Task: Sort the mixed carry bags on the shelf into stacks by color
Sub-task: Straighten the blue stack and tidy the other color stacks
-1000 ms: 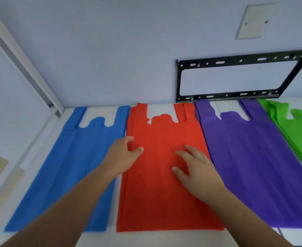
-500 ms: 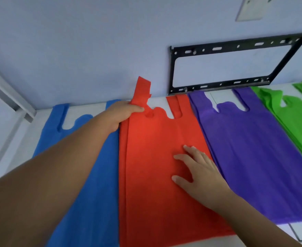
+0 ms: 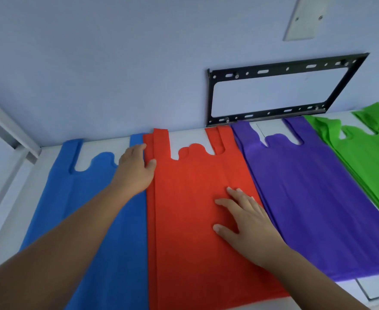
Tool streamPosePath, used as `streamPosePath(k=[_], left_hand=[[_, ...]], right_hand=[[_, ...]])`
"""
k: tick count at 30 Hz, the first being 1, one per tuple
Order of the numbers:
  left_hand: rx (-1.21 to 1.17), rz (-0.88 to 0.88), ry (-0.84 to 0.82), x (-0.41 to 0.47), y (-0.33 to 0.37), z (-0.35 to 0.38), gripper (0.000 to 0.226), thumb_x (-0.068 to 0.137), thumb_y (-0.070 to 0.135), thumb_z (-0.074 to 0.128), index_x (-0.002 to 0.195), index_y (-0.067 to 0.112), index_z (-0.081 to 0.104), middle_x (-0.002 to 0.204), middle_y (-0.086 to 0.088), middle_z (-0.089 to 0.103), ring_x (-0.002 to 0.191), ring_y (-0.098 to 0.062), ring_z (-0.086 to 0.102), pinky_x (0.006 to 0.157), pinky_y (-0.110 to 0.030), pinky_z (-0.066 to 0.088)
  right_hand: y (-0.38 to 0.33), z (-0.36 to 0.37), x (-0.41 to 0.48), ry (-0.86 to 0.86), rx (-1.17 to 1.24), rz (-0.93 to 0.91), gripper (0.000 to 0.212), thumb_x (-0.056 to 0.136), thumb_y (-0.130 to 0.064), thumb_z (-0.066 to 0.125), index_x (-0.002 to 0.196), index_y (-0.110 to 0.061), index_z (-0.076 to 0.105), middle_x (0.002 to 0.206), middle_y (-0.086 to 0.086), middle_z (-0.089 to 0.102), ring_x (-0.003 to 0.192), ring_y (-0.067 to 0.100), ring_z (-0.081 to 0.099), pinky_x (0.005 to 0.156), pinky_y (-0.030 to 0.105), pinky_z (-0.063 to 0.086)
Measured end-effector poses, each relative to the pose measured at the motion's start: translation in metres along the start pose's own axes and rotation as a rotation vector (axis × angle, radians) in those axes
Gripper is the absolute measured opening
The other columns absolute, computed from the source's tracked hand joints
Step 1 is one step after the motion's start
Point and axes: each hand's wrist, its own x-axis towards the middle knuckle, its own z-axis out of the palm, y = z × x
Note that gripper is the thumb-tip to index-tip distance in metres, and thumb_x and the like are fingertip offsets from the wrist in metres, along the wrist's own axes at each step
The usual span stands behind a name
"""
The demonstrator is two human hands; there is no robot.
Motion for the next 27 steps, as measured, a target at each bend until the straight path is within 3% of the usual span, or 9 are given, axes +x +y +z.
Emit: streamPosePath(k=[3,7,11,14,16,18,22,24,27], left_hand=[[0.258,0.070,-0.026,-0.026,-0.039,0.006,0.056,0.101,0.039,0.039,0.152,0.016,0.032,0.158,-0.014,0.029,0.147,-0.031,0.024,0.121,-0.049,0.020],[0.281,0.026,-0.058,-0.029,-0.066,-0.002,0.054,0.102,0.037,0.036,0.153,0.019,0.031,0.161,-0.012,0.024,0.149,-0.031,0.020,0.122,-0.048,0.017],[0.250,0.022,0.043,-0.027,-0.032,-0.012,0.049,0.096,0.027,0.052,0.141,0.009,0.045,0.145,-0.020,0.046,0.135,-0.039,0.040,0.115,-0.052,0.030],[0.045,0.117,0.171,-0.037,0.037,-0.007,0.033,0.094,0.021,0.058,0.126,0.013,0.060,0.125,-0.013,0.061,0.118,-0.031,0.055,0.104,-0.045,0.042],[-0.134,0.134,0.092,-0.043,0.091,0.003,0.024,0.093,0.025,0.060,0.116,0.021,0.065,0.113,0.001,0.066,0.107,-0.017,0.062,0.095,-0.033,0.047],[-0.262,0.102,-0.102,-0.041,0.138,0.026,0.022,0.092,0.029,0.061,0.113,0.025,0.067,0.106,0.010,0.068,0.099,-0.008,0.064,0.089,-0.023,0.045],[-0.430,-0.040,-0.281,-0.016,0.212,0.076,0.046,0.086,0.044,0.065,0.126,0.021,0.063,0.113,0.004,0.069,0.101,-0.016,0.066,0.096,-0.037,0.052],[-0.365,-0.141,-0.253,0.002,0.240,0.092,0.048,0.086,0.044,0.065,0.122,0.013,0.063,0.104,0.003,0.068,0.090,-0.017,0.064,0.082,-0.031,0.052],[-0.171,-0.268,-0.199,0.028,0.270,0.108,0.050,0.082,0.048,0.069,0.101,0.003,0.059,0.074,-0.001,0.061,0.062,-0.016,0.057,0.051,-0.029,0.037]], right_hand=[[0.000,0.001,0.000,0.002,-0.009,-0.001,0.061,0.087,-0.065,0.043,0.144,-0.046,0.030,0.162,-0.016,0.006,0.150,0.007,-0.004,0.123,0.038,0.006],[-0.005,0.003,0.001,0.012,-0.005,-0.001,0.060,0.088,-0.064,0.043,0.143,-0.045,0.029,0.163,-0.013,0.006,0.150,0.010,-0.005,0.123,0.038,0.002],[-0.004,0.003,0.001,0.022,-0.025,-0.054,0.060,0.088,-0.063,0.042,0.144,-0.042,0.032,0.163,-0.009,0.009,0.151,0.014,-0.001,0.123,0.037,0.002],[0.005,-0.007,-0.002,0.060,0.113,-0.079,0.053,0.090,-0.061,0.043,0.137,-0.038,0.045,0.160,-0.011,0.022,0.150,0.010,0.009,0.122,0.039,0.015],[0.019,-0.021,0.000,0.154,0.172,-0.086,0.043,0.090,-0.054,0.047,0.128,-0.034,0.055,0.152,-0.010,0.036,0.144,0.010,0.025,0.118,0.037,0.026],[0.043,-0.039,0.005,0.229,0.164,-0.085,0.037,0.090,-0.047,0.050,0.121,-0.030,0.060,0.142,-0.008,0.048,0.135,0.011,0.039,0.113,0.036,0.034],[0.106,-0.074,0.013,0.231,0.095,-0.036,0.035,0.090,-0.040,0.054,0.121,-0.027,0.060,0.136,-0.006,0.053,0.130,0.014,0.044,0.108,0.033,0.039],[0.137,-0.084,0.013,0.183,0.062,-0.029,0.037,0.090,-0.040,0.054,0.124,-0.027,0.058,0.140,-0.005,0.050,0.132,0.015,0.043,0.109,0.036,0.039],[0.170,-0.085,0.011,0.087,0.028,-0.059,0.042,0.088,-0.044,0.051,0.128,-0.031,0.054,0.147,-0.008,0.041,0.139,0.012,0.033,0.115,0.036,0.032]])
